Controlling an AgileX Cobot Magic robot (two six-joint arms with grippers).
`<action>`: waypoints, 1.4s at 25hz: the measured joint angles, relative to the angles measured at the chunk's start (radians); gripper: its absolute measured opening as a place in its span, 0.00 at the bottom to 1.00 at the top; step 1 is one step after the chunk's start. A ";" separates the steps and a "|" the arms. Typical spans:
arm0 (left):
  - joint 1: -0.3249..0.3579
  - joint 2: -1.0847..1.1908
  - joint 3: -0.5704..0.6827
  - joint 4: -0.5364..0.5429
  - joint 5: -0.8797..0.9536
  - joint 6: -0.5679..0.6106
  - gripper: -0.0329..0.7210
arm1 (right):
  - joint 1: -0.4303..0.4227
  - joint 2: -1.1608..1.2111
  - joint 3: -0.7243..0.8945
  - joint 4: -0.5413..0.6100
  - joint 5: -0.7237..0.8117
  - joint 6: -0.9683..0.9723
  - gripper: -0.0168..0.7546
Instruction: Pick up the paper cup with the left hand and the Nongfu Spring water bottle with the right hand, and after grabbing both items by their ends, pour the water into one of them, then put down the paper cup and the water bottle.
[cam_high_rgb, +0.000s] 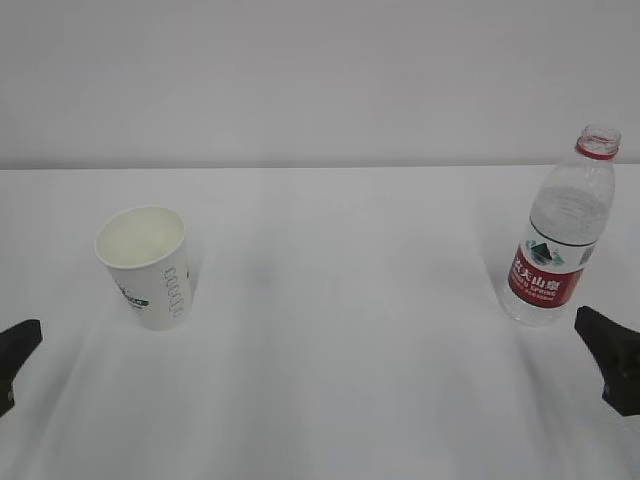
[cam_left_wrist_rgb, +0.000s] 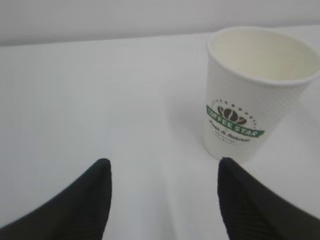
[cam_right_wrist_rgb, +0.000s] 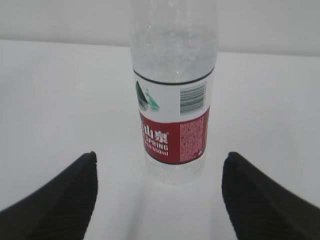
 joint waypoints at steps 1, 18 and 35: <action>0.000 0.017 0.001 0.018 -0.005 -0.001 0.69 | 0.000 0.023 0.000 0.000 -0.004 0.000 0.78; 0.000 0.055 0.001 0.108 -0.011 -0.005 0.69 | 0.000 0.071 0.000 0.000 -0.015 0.000 0.78; 0.000 0.055 -0.005 0.111 -0.014 -0.018 0.69 | 0.000 0.071 0.000 0.000 -0.017 -0.014 0.78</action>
